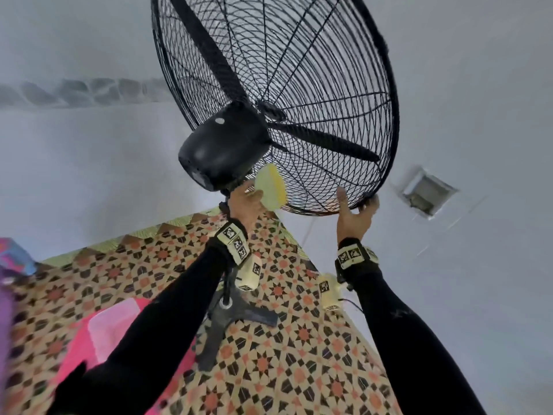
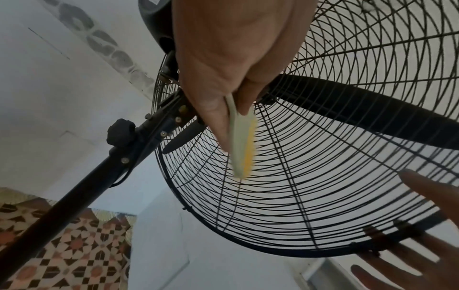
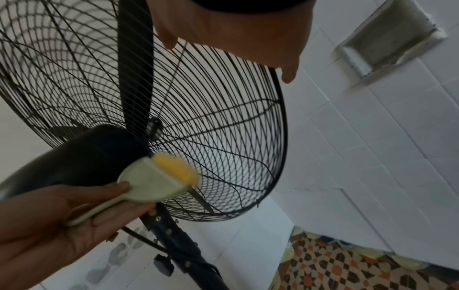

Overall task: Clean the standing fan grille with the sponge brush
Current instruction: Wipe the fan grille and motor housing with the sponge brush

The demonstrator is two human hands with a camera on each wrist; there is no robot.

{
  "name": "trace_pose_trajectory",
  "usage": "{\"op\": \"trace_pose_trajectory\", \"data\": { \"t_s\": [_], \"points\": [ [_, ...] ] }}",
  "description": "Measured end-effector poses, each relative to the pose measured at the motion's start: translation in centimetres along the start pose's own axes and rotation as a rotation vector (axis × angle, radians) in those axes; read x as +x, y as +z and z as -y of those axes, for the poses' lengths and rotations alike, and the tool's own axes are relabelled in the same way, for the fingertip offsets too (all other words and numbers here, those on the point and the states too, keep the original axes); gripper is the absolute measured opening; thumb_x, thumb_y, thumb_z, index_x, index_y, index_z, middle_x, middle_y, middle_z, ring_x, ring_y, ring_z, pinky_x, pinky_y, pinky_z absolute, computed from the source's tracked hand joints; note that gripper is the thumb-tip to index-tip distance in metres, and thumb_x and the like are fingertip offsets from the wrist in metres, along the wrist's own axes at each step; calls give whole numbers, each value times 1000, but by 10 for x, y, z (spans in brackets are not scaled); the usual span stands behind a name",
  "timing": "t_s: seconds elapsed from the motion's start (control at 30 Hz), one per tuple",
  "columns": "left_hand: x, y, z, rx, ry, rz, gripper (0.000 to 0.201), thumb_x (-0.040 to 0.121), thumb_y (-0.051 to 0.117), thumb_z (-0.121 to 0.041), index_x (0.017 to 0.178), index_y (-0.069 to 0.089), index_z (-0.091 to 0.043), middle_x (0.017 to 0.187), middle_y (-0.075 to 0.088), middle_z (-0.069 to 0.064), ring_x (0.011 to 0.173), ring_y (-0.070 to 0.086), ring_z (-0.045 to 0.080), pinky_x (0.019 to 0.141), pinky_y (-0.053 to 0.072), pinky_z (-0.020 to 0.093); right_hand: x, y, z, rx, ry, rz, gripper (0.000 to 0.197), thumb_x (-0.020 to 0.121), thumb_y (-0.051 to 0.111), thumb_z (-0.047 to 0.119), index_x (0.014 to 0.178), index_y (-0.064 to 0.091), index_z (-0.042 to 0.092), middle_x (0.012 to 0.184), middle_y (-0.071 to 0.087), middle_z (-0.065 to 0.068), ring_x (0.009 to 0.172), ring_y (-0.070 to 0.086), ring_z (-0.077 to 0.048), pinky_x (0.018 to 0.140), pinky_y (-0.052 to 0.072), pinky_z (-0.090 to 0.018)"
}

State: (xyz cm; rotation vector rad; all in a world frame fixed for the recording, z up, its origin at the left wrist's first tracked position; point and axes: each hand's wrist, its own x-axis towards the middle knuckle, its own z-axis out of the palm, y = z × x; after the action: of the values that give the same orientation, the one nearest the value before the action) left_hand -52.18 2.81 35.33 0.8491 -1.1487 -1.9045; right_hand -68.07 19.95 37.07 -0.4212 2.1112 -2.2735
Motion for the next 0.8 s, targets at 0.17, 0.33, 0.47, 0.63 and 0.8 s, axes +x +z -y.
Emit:
{"op": "trace_pose_trajectory", "data": {
  "t_s": [0.17,0.33,0.47,0.63,0.8],
  "points": [
    [-10,21,-5,-57,120,-59,41,103,55,4,144,50,1,137,57,24,121,61,42,80,64,38,4,8,55,-71,-141,-70,109,64,81,71,147,38,15,145,52,-1,131,47,-12,114,34,-28],
    [-3,8,15,-56,130,18,48,102,65,-13,149,54,-14,143,60,18,122,65,36,95,59,51,9,11,74,-107,-212,-80,99,70,82,67,144,39,17,141,54,2,130,50,-14,113,37,-27],
    [46,1,44,338,162,-241,46,89,59,-49,125,70,-24,124,72,14,112,69,35,94,59,56,7,10,68,-111,-200,-89,98,71,81,68,144,39,17,141,53,5,129,48,-10,111,35,-23],
    [16,32,9,560,186,-334,33,102,58,-22,126,70,-4,123,72,20,117,65,37,102,52,47,7,5,65,-134,-198,-79,98,70,80,70,141,40,15,138,54,3,126,50,-13,110,36,-23],
    [-7,31,5,586,408,-194,33,103,58,-14,133,67,-5,120,74,15,109,68,28,97,54,38,5,8,64,-98,-193,-96,98,69,82,69,140,39,17,140,54,2,129,50,-14,112,36,-25]
  ]
}}
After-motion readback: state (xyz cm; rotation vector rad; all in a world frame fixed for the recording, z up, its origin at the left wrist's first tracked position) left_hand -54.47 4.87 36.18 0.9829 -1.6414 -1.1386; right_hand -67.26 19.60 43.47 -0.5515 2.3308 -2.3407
